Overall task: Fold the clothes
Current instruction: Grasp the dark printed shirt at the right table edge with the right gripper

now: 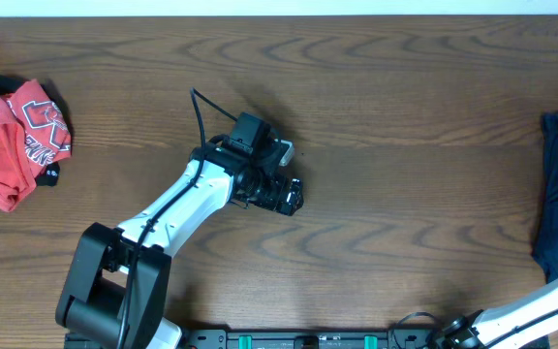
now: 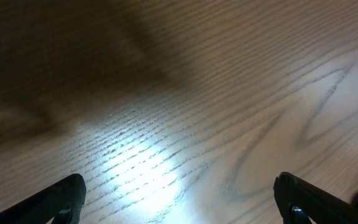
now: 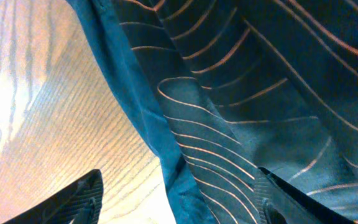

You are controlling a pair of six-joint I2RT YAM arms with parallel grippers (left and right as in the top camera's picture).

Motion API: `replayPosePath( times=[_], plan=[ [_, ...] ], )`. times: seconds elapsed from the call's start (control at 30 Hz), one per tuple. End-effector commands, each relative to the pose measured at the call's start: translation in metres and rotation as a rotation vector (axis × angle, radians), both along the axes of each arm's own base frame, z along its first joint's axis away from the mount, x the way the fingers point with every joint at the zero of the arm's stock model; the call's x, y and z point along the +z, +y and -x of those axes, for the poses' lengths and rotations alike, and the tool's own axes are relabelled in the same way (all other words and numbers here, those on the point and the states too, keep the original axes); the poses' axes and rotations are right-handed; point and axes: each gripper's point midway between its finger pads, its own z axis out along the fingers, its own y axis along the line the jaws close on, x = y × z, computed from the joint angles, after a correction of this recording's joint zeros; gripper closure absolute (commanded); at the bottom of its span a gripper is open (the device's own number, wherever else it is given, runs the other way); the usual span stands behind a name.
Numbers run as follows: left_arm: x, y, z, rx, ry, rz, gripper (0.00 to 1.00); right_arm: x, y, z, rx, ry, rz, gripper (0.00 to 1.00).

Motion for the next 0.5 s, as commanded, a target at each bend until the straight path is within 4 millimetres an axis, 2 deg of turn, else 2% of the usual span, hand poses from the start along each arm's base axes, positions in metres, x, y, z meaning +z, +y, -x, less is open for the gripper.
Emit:
replayPosePath(
  times=[0.0, 0.1, 0.2, 0.3, 0.47],
  plan=[
    [-0.003, -0.003, -0.006, -0.001, -0.003, -0.001, 0.02, 0.0, -0.003, -0.002, 0.01, -0.017, 0.003, 0.24],
    [-0.008, -0.004, -0.006, -0.001, 0.006, -0.004, 0.02, -0.003, -0.006, 0.002, -0.002, 0.008, 0.017, 0.22],
    [-0.009, -0.004, -0.006, -0.001, 0.009, -0.005, 0.02, -0.006, -0.005, 0.003, -0.002, 0.01, 0.015, 0.3],
    [-0.009, -0.004, -0.007, -0.001, 0.005, -0.004, 0.02, -0.013, -0.003, 0.004, -0.002, 0.013, 0.01, 0.27],
    [-0.008, -0.005, -0.008, -0.001, -0.002, 0.0, 0.02, -0.042, 0.01, 0.009, -0.019, 0.032, -0.016, 0.26]
  ],
)
